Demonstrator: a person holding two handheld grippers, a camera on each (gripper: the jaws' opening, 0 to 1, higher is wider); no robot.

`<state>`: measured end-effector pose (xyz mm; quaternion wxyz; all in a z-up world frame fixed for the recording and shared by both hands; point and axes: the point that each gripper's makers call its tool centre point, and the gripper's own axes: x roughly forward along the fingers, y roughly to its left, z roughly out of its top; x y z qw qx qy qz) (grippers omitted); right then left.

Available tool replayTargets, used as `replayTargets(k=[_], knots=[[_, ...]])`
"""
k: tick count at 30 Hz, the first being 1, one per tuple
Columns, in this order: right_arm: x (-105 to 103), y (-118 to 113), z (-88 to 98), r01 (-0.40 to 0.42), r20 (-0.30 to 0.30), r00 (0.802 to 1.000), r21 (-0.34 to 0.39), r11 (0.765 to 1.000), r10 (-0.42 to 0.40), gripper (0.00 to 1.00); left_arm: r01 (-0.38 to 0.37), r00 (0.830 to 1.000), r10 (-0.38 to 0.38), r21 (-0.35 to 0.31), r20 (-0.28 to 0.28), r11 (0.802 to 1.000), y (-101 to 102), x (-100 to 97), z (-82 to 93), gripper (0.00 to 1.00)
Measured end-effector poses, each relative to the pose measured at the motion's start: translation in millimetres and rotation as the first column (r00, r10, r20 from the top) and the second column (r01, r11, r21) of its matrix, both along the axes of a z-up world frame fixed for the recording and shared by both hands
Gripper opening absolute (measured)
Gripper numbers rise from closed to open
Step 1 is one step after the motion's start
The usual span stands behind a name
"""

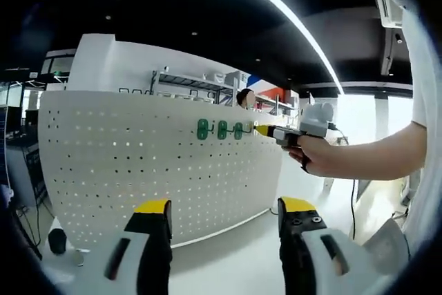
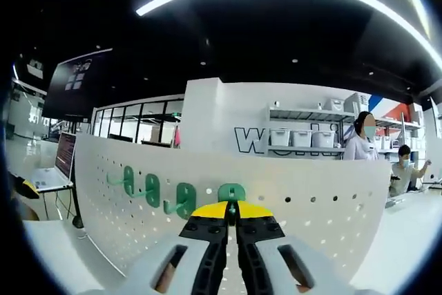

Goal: Insert the hook assembly into the mounting plate slot until the hook locks in place.

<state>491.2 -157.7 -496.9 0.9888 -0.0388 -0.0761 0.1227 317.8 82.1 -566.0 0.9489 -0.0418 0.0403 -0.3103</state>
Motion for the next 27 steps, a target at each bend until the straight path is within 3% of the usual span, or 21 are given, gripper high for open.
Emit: replayTargets(k=[18,24,27], knots=[[8,1,-4.0,0.046,-0.005,0.999,0.019,0.999,-0.046,0.01,-0.015,1.000,0.015,0.008,-0.019,1.000,7,-0.4,-5.5,0.64],[8,2,-4.9,0.102,-0.008,0.995,-0.052,0.993,-0.103,0.01,-0.015,1.000,0.015,0.011,-0.020,1.000,9,-1.5,-4.8,0.64],[8,2,-5.2,0.120,-0.015,0.993,-0.051,0.991,-0.121,0.02,-0.018,1.000,0.018,0.010,-0.022,1.000,12,-2.2,-6.0,0.64]])
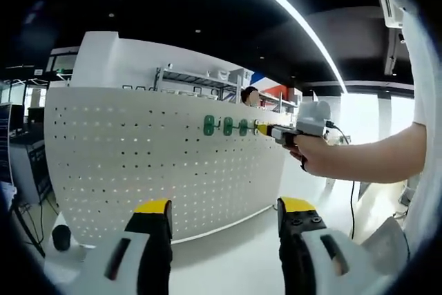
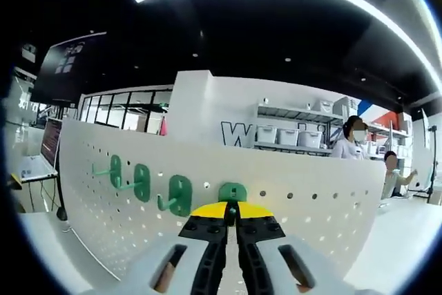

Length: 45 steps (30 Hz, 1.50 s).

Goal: Insert the hook assembly into the mounting plate slot until the hook locks in place.

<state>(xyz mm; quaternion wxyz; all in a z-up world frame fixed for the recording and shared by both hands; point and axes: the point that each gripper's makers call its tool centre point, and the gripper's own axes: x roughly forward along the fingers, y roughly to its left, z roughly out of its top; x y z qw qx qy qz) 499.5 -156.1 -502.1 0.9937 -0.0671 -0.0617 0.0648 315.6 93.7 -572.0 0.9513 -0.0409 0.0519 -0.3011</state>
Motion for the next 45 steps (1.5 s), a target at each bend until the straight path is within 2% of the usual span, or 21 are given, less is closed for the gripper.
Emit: replayTargets(k=[8,11,13,18,28,33,38,40,45], knots=[[-4,-1,-0.3,-0.009,0.000,1.000,0.013,1.000,0.009,0.02,-0.009,1.000,0.009,-0.003,-0.002,1.000,5,-0.9,-0.4,0.63],[-9,-1,4.2,-0.025,0.022,0.999,0.072,0.997,0.023,0.10,-0.008,1.000,0.008,-0.004,-0.003,1.000,3,-0.8,-0.6,0.63],[-10,-1,1.8,-0.027,0.012,1.000,0.058,0.998,0.026,0.11,-0.003,1.000,0.003,-0.008,-0.003,1.000,2,-0.8,-0.5,0.63],[-12,-3,-6.4,-0.030,-0.013,0.999,0.076,0.997,0.031,0.13,0.004,1.000,-0.004,-0.007,-0.002,1.000,-1,0.1,-1.0,0.64],[-14,-8,-4.8,-0.041,-0.013,0.999,0.077,0.996,0.042,0.13,0.006,1.000,-0.006,-0.002,0.000,1.000,-1,-0.4,-2.1,0.64],[-21,-8,-5.7,-0.074,-0.010,0.997,0.092,0.993,0.075,0.15,0.006,1.000,-0.006,-0.004,-0.005,1.000,-1,0.9,-3.7,0.64],[-30,-2,-4.9,-0.138,-0.003,0.990,0.085,0.987,0.139,0.19,0.013,1.000,-0.013,0.000,0.000,1.000,-3,2.7,-3.4,0.64],[-34,2,-4.4,-0.185,-0.004,0.982,0.113,0.976,0.187,0.21,0.015,1.000,-0.015,-0.003,0.001,1.000,-3,3.5,-3.0,0.64],[-46,3,-5.9,-0.215,-0.009,0.976,0.086,0.973,0.216,0.22,0.021,1.000,-0.021,-0.005,0.003,1.000,-5,4.0,-3.4,0.64]])
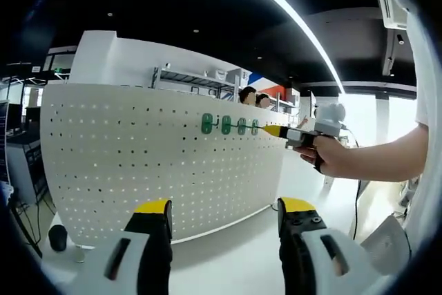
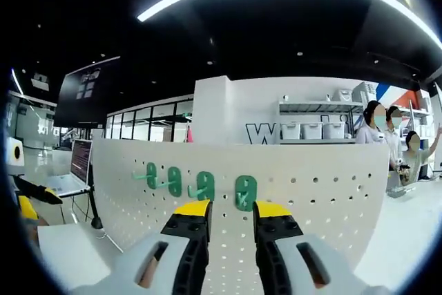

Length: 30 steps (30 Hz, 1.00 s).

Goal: Insert the hook assembly into the mounting plate slot until the hook locks in place.

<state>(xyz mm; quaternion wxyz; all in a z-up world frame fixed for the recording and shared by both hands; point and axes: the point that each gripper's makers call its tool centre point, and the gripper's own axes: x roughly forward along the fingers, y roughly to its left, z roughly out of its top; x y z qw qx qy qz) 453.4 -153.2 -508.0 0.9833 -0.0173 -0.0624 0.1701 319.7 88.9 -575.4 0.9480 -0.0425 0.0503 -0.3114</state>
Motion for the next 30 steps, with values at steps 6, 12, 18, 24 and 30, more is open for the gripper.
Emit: replayTargets(k=[6,12,18,24,30], knots=[[-15,2,-6.1,-0.033,-0.010,0.999,-0.008,0.999,0.032,0.24,0.004,1.000,-0.004,-0.002,0.004,1.000,1,0.3,0.1,0.64],[-26,3,-10.4,-0.056,-0.017,0.998,-0.012,0.998,0.055,0.25,-0.006,1.000,0.006,-0.012,0.002,1.000,7,2.1,-0.7,0.64],[-38,2,-11.5,-0.061,-0.020,0.998,-0.017,0.998,0.061,0.26,-0.004,1.000,0.004,-0.006,0.001,1.000,11,2.1,-3.5,0.64],[-52,1,-14.9,-0.072,-0.024,0.997,-0.023,0.997,0.072,0.28,-0.003,1.000,0.003,-0.008,0.003,1.000,14,2.8,-3.9,0.65],[-67,6,-17.3,-0.105,-0.021,0.994,-0.021,0.994,0.104,0.30,-0.002,1.000,0.002,-0.007,0.012,1.000,17,4.1,-3.2,0.65]])
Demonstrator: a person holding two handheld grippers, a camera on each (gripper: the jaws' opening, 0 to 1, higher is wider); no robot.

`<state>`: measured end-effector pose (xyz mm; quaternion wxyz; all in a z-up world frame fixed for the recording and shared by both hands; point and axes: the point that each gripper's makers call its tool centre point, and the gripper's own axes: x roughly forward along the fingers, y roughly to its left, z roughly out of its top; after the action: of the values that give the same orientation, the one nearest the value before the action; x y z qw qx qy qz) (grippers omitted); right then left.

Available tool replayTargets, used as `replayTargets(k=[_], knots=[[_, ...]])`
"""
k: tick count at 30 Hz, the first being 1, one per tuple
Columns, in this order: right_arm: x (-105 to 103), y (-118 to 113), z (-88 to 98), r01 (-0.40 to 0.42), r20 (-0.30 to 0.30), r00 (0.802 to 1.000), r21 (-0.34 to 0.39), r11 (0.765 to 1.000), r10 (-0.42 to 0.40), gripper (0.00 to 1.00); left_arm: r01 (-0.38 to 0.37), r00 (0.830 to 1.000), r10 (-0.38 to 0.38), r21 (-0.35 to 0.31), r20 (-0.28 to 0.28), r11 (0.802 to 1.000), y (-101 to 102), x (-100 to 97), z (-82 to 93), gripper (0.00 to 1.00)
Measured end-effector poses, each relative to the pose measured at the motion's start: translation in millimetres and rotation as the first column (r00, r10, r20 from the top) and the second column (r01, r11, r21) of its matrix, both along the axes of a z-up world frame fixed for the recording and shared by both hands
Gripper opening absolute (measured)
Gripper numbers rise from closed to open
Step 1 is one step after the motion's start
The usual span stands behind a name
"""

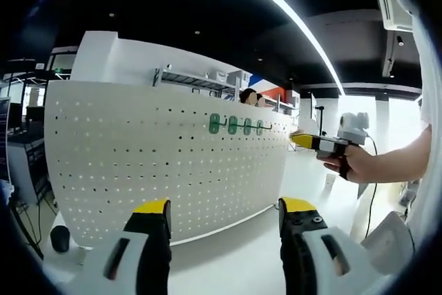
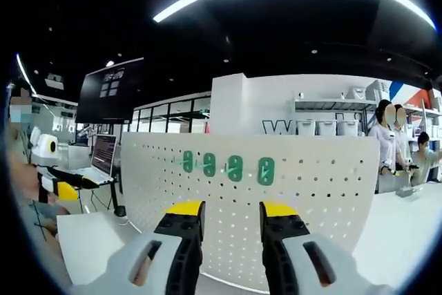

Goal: Insert the hook assembly into the mounting plate slot until the hook locks in place.

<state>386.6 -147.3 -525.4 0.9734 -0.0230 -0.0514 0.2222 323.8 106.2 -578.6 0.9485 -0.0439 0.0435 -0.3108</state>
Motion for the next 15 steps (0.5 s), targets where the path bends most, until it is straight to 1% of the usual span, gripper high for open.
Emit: replayTargets(k=[5,13,15], knots=[[-12,3,-2.8,-0.019,-0.008,1.000,0.017,1.000,0.019,0.32,0.004,1.000,-0.004,0.010,0.005,1.000,1,-0.7,-0.9,0.65],[-30,7,-13.1,-0.035,-0.024,0.999,0.017,0.999,0.035,0.35,0.006,1.000,-0.006,0.027,0.014,1.000,3,-5.6,-2.7,0.66],[-37,8,-14.1,-0.039,-0.018,0.999,0.017,0.999,0.039,0.36,0.005,1.000,-0.006,0.028,0.013,1.000,5,-6.7,-4.1,0.67]])
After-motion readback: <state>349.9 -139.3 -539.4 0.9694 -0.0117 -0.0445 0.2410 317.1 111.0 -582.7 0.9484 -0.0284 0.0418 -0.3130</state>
